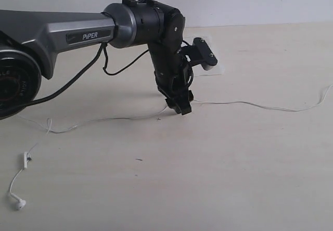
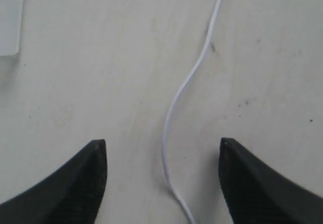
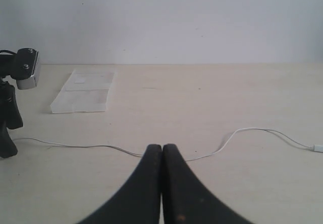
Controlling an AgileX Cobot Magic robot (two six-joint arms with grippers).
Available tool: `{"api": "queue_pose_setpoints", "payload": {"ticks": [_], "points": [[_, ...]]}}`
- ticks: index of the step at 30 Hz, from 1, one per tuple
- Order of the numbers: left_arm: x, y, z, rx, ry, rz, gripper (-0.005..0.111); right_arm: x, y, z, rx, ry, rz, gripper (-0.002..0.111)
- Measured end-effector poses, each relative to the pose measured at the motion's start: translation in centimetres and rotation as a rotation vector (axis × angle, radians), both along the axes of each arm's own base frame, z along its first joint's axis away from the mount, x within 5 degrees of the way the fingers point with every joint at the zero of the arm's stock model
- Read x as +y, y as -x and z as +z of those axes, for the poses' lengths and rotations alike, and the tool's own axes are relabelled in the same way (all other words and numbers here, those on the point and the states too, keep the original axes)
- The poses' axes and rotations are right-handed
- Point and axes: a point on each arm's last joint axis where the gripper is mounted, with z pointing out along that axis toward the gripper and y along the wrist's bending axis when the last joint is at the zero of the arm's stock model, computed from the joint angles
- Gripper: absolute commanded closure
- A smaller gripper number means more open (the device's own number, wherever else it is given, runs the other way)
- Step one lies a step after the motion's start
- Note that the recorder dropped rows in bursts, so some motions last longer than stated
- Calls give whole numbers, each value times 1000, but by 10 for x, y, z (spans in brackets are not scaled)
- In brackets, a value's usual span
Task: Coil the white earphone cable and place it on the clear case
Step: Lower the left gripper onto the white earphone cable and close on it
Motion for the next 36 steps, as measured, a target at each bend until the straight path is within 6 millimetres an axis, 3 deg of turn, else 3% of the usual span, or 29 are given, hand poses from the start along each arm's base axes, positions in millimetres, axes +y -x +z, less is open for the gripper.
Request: {"api": "queue_pose_setpoints", "payload": {"ticks": [36], "points": [[2, 2, -6, 48, -27, -17, 48, 0, 0, 0, 0, 0, 0, 108]]}}
